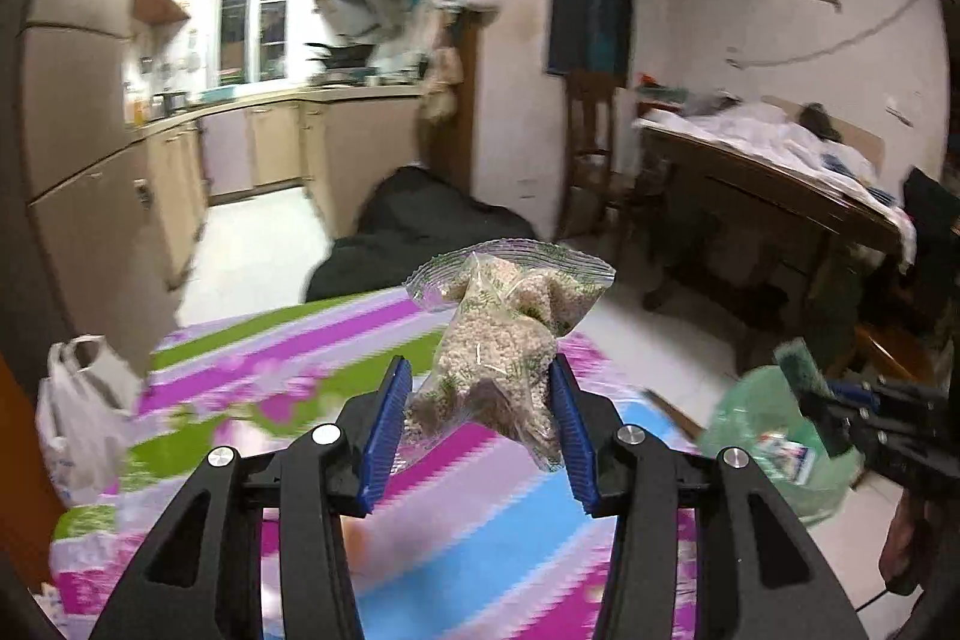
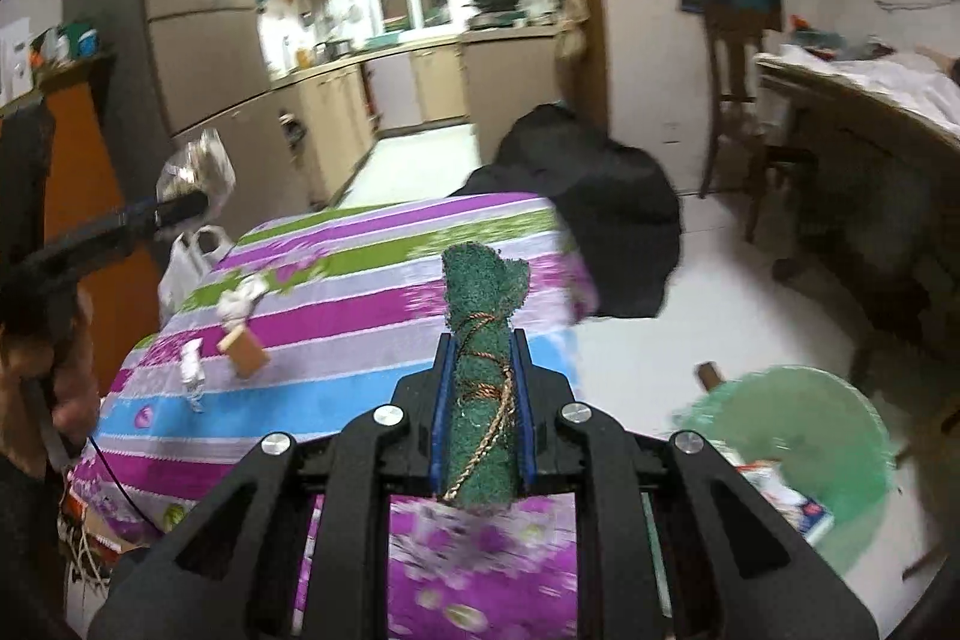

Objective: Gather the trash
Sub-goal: 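Carry the seed bag and green scrubber over the trash bin with both tools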

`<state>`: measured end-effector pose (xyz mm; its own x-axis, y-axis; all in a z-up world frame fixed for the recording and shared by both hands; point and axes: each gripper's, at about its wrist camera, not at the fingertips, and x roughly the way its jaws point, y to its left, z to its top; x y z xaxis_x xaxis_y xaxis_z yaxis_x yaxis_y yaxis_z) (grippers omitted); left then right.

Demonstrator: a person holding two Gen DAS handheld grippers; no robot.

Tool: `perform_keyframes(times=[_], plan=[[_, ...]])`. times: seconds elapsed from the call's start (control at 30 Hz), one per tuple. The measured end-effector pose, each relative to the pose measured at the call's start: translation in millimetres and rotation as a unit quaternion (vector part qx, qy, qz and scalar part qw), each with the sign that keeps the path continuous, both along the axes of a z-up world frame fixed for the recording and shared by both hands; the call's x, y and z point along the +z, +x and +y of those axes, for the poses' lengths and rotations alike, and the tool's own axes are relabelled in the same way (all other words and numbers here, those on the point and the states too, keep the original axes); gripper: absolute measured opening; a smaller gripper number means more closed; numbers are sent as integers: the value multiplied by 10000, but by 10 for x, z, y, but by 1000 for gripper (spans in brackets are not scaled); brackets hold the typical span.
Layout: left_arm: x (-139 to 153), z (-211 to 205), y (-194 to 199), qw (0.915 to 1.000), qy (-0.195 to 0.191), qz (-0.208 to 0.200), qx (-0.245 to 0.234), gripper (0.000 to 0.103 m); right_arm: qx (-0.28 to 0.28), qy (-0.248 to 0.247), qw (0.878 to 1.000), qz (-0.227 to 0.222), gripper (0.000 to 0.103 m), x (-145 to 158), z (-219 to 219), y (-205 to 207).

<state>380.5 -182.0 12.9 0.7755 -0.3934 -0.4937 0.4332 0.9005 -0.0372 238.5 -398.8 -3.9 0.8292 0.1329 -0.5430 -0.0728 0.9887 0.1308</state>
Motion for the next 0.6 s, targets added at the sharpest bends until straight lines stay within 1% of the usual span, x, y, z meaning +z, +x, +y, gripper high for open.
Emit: perform_keyframes(times=[0.17, 0.27, 0.33, 0.43, 0.53, 0.6], plan=[[-133, -766, -230, 9981, -41, 174, -583, 48, -445, -75, 9990, -8, 16, 52, -408, -209], [-187, -1225, -361, 9955, -39, 233, -921, 48, -696, -127, 9975, 45, 16, 57, -638, -310], [-206, -1563, -458, 9928, -2, 244, -1170, 48, -883, -55, 9960, 115, 16, 44, -842, -363], [-276, -2020, -544, 9891, 37, 352, -1431, 48, -1142, 39, 9931, 256, 16, 7, -1145, -420], [-367, -2492, -548, 9856, 45, 565, -1592, 47, -1356, 117, 9896, 456, 16, -58, -1415, -437], [-420, -2720, -537, 9839, 66, 663, -1660, 47, -1469, 174, 9872, 597, 16, -108, -1556, -423]])
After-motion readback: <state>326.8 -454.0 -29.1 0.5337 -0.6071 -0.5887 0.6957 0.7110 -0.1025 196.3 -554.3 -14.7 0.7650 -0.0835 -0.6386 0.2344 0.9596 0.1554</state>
